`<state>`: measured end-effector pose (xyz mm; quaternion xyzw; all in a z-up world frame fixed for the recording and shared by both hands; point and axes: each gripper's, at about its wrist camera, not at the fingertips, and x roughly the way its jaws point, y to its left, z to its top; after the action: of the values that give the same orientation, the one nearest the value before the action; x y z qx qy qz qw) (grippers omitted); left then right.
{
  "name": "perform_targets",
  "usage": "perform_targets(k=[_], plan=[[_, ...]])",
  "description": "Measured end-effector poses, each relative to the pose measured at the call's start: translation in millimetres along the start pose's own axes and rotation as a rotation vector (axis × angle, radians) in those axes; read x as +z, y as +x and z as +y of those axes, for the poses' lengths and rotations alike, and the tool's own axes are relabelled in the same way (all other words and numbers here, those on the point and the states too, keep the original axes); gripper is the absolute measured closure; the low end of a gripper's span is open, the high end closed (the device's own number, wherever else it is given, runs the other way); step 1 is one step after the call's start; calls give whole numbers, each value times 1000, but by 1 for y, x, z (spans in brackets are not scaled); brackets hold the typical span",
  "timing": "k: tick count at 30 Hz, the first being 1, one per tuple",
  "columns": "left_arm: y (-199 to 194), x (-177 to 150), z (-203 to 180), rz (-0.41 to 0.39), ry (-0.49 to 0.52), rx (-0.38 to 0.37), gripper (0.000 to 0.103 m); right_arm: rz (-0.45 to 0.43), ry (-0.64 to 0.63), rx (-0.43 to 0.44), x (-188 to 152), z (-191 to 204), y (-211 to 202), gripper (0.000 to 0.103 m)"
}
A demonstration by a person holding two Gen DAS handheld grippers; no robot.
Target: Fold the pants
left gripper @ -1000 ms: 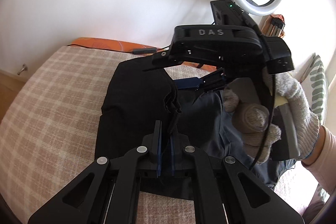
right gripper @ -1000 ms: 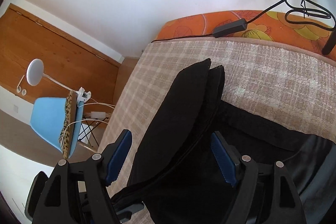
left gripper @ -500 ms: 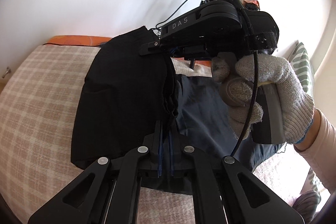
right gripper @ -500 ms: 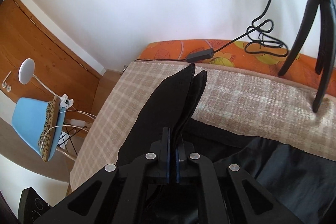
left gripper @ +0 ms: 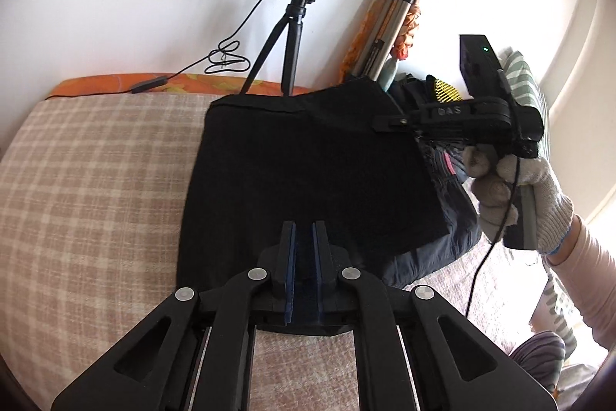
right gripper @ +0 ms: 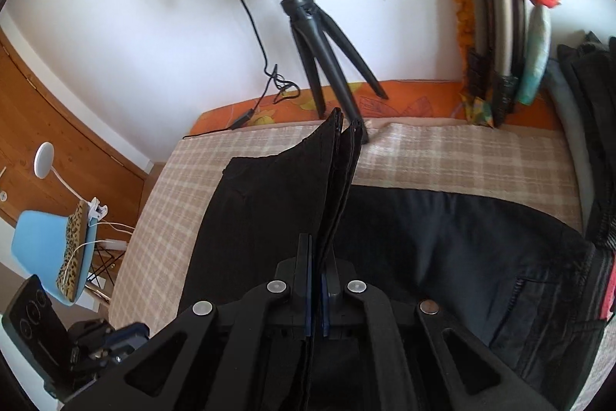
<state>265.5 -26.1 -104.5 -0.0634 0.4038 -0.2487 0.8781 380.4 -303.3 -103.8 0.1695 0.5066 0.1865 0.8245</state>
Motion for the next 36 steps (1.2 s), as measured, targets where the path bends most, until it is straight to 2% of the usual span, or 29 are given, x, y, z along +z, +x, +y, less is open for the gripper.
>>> perform_targets(k=[1, 4, 5, 7, 8, 14, 18, 22, 24, 27, 28, 29, 33, 36], plan=[[3, 1, 4, 1, 2, 44, 86, 0, 14, -7, -5, -10, -5, 102], [15, 2, 17, 13, -2, 110, 86, -5, 56, -28, -16, -36, -20, 102], [20, 4, 19, 26, -8, 116, 85, -9, 69, -33, -18, -45, -25, 102], [28, 3, 19, 42, -3, 133, 74, -19, 94, -43, -21, -56, -35, 102], [32, 2, 16, 46, 12, 147, 74, -20, 105, -49, -23, -64, -39, 102], [55, -3, -9, 75, 76, 129, 74, -10, 150, -110, -29, -101, -45, 102], [68, -7, -22, 98, 100, 115, 74, -4, 135, -147, -28, -114, -43, 102], [81, -17, -29, 133, 155, 134, 74, 15, 108, -204, -25, -120, -32, 102], [88, -23, -29, 155, 175, 151, 74, 32, 73, -254, -26, -119, -27, 101], [94, -31, -29, 172, 199, 165, 74, 3, 13, -339, -28, -110, -36, 82], [94, -33, -29, 166, 207, 165, 73, -18, -16, -368, -29, -104, -41, 67], [93, -34, -30, 162, 215, 166, 73, -39, -44, -385, -30, -97, -45, 63], [93, -35, -31, 158, 225, 163, 73, -94, -154, -360, -29, -61, -54, 63], [86, -33, -25, 147, 172, 145, 73, -97, -211, -267, -25, -34, -48, 63]])
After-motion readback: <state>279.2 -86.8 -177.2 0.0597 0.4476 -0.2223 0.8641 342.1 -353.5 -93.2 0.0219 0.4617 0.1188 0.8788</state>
